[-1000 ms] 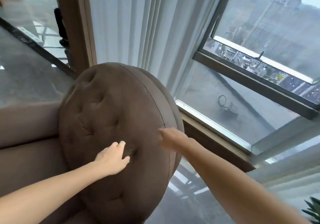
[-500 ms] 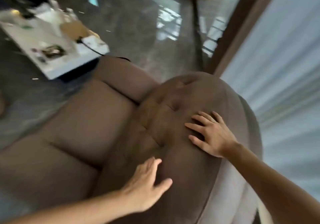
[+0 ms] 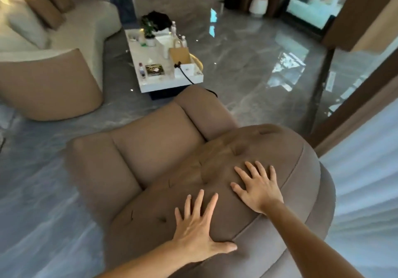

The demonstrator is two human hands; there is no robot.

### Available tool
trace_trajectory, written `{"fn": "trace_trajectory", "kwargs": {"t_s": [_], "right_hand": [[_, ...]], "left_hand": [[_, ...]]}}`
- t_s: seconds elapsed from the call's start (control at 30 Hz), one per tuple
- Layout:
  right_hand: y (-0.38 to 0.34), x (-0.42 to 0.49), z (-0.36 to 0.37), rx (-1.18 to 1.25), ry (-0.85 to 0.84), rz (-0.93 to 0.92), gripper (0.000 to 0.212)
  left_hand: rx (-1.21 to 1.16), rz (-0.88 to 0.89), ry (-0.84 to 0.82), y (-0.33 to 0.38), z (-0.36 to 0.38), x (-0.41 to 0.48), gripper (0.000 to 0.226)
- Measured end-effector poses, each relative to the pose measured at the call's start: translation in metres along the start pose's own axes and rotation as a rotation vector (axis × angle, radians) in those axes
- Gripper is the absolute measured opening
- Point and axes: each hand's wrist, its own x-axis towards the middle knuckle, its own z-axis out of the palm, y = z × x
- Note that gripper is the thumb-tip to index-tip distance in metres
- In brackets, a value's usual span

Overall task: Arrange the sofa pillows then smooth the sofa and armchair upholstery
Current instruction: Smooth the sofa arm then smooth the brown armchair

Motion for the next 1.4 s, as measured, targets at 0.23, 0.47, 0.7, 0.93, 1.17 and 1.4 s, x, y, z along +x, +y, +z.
{"fn": "trace_trajectory", "kwargs": {"t_s": [0.23,0.47,0.7,0.93,1.17,1.4], "right_hand": [[-0.022,-0.017,0.007,0.034,0.005,0.034,0.080],[-0.069,-0.040,0.009,0.054,-0.013,0.074,0.075],[-0.131,-0.057,0.008,0.071,-0.045,0.136,0.073],[-0.171,-0.059,-0.006,0.163,-0.185,0.023,0.082],[-0.156,-0.072,0.011,0.139,0.039,-0.119,0.077],[-0.178,-0.070,0.010,0.171,0.052,-0.085,0.077]], "left_hand": [[-0.003,-0.006,0.017,-0.021,0.000,-0.016,0.125],[0.010,0.009,-0.008,-0.062,-0.016,-0.042,0.122],[0.011,0.056,-0.061,-0.120,-0.046,-0.066,0.119],[-0.030,-0.037,-0.063,-0.173,-0.076,-0.099,0.115],[0.126,-0.081,0.161,-0.202,-0.064,-0.118,0.115],[0.092,-0.058,0.180,-0.222,-0.076,-0.117,0.112]]}}
